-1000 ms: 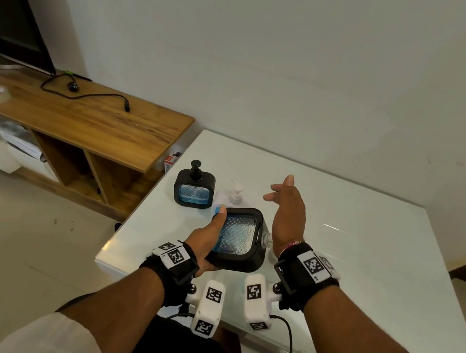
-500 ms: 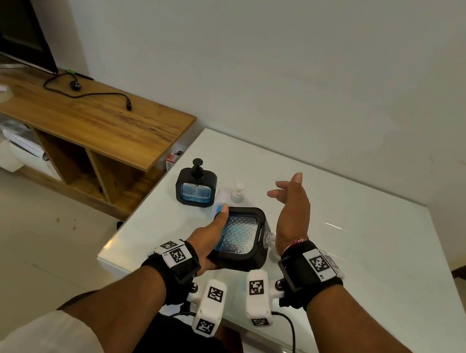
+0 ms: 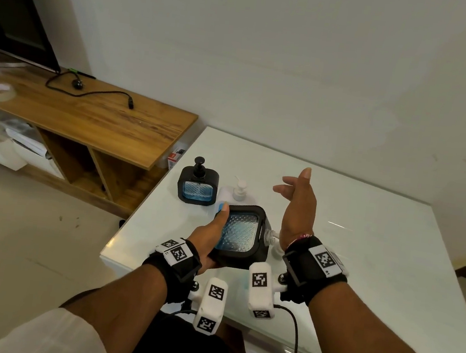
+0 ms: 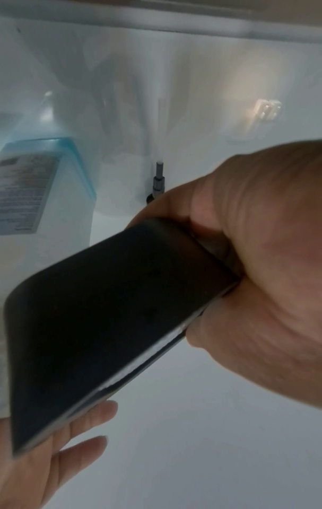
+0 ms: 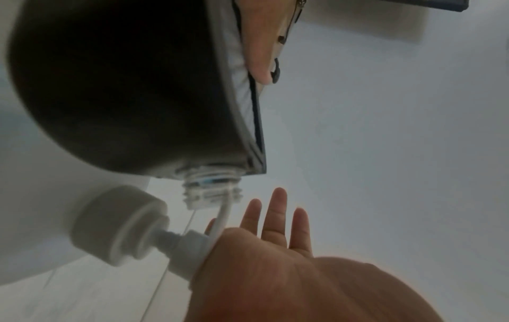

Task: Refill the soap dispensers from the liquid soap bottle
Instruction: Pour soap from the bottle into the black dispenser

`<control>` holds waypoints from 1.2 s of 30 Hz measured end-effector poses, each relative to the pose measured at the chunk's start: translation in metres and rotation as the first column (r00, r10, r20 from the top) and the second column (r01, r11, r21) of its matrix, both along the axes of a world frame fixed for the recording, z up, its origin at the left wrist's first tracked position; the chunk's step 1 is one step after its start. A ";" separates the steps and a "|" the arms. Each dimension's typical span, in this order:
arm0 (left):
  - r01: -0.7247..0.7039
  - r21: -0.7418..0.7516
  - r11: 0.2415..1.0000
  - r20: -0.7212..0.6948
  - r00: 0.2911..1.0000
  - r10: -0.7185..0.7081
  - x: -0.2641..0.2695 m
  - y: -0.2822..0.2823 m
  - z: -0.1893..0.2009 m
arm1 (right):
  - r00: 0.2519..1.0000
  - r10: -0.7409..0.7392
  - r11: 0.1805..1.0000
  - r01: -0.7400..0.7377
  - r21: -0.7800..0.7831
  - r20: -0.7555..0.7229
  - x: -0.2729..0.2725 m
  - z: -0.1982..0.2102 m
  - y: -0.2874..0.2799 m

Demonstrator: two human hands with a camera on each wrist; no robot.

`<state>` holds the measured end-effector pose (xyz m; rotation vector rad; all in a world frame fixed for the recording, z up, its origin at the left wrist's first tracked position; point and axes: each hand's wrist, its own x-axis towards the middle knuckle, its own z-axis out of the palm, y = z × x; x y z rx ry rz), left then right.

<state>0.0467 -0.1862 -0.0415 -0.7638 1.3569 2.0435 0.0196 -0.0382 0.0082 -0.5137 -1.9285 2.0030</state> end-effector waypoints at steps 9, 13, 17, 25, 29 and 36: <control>0.017 0.008 1.000 0.005 1.000 -0.017 -0.001 0.002 -0.001 | 0.999 0.039 0.997 -0.039 0.074 0.010 0.008 -0.006 -0.003; 0.011 -0.008 1.000 0.002 1.000 -0.011 0.000 0.002 -0.003 | 0.999 0.026 0.999 -0.026 0.024 0.027 0.007 -0.006 -0.002; -0.007 -0.033 0.999 0.006 1.000 0.007 0.001 0.001 -0.003 | 1.000 0.017 1.000 -0.017 0.015 0.026 0.005 -0.005 -0.003; 0.014 -0.023 1.000 -0.009 1.000 -0.014 0.001 0.000 -0.003 | 0.999 0.027 1.000 -0.027 0.003 0.043 0.005 0.000 -0.006; -0.003 -0.029 1.000 -0.011 1.000 0.003 -0.001 0.000 -0.005 | 0.998 0.013 0.999 -0.011 -0.031 0.055 0.002 0.004 -0.003; -0.002 -0.026 1.000 -0.003 1.000 0.002 -0.003 -0.002 -0.004 | 0.999 0.005 1.000 -0.004 -0.020 0.050 0.000 0.004 -0.003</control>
